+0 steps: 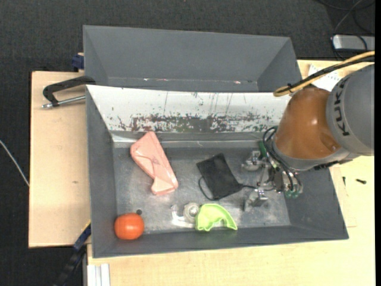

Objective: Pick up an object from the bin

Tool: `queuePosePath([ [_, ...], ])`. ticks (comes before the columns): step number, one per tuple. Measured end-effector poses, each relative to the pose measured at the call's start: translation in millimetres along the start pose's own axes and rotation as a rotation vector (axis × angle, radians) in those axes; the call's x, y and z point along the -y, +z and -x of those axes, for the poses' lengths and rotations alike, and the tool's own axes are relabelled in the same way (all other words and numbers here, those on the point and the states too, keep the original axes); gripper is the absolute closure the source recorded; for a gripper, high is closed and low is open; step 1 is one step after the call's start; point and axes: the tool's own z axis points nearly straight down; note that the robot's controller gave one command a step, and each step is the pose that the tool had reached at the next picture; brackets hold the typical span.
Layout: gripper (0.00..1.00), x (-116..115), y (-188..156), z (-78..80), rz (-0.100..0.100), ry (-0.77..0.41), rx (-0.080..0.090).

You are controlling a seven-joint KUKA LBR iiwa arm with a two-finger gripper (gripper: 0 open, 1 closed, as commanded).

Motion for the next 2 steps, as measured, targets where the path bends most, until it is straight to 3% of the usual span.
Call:
queuePosePath([
  [1,1.0,-4.8,-1.8,-3.2,0.001,0.205,-0.004],
  [2,1.0,-4.8,-1.8,-3.2,0.001,0.205,-0.004],
])
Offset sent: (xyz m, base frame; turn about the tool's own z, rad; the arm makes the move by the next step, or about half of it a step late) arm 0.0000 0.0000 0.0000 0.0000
